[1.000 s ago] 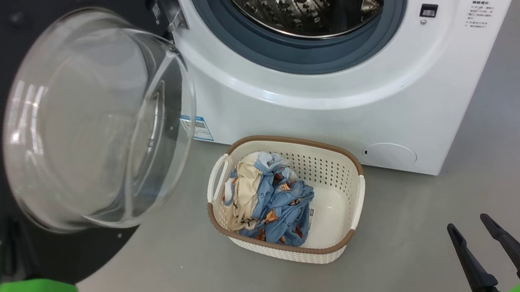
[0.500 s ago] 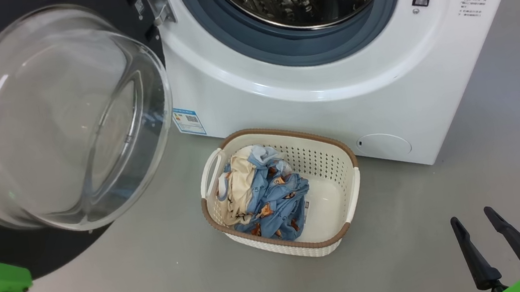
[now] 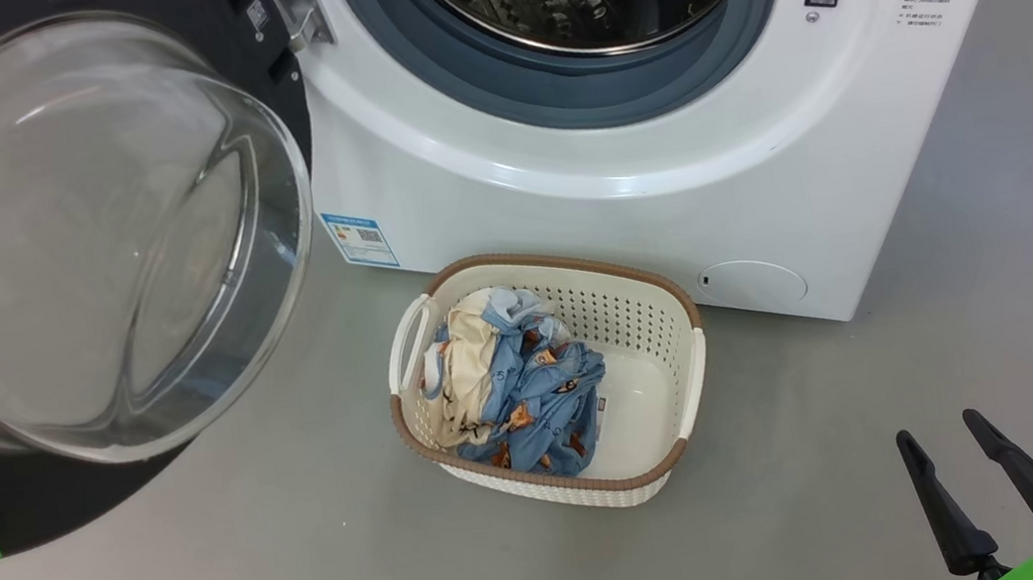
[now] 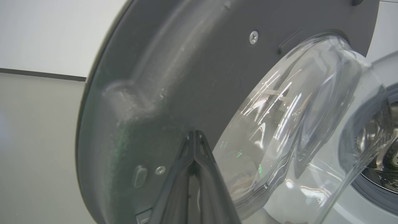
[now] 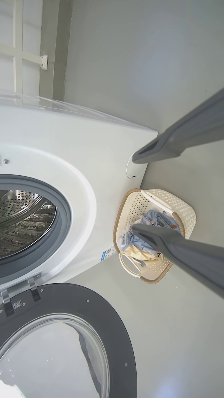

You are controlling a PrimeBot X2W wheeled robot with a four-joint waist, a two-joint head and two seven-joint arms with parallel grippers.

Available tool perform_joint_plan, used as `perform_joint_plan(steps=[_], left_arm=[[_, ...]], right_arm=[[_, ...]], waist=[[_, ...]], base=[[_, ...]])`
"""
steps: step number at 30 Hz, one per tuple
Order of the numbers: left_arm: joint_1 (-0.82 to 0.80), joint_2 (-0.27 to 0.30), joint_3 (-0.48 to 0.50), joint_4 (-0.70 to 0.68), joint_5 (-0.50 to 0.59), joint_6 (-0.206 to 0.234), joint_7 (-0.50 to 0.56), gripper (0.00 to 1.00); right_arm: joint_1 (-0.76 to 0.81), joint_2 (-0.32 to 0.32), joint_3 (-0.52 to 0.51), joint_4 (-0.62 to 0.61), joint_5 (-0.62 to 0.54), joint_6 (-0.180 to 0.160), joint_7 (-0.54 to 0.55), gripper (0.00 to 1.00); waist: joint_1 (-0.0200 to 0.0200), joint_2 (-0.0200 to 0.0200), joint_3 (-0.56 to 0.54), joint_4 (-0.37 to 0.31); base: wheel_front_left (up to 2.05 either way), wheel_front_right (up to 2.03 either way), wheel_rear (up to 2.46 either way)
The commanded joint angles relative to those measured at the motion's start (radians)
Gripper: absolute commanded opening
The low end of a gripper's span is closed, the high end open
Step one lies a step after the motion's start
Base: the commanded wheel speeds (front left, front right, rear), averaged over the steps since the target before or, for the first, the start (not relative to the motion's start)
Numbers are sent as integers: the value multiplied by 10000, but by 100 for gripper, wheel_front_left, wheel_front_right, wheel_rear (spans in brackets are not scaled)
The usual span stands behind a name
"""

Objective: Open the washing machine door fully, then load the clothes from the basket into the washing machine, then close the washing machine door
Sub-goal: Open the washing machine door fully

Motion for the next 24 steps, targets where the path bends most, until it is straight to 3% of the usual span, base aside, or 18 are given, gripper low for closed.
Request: perform_joint_plan(steps=[1,12,24], left_arm=[[-389,727,343,-66,35,62,-82,0],[-290,704,216,13,31,62,-82,0],[871,119,-318,-1166,-377,62,-82,0]], right_arm=[[-353,-194,304,-235,-120,14,-120,100],[-280,-177,256,-220,-111,14,-120,100],[-117,-170,154,-260,-87,14,-120,100]], waist=[[0,0,21,-31],[0,0,-134,-126],[0,0,-414,-5]], base=[[0,0,0],[0,0,0],[0,0,0]])
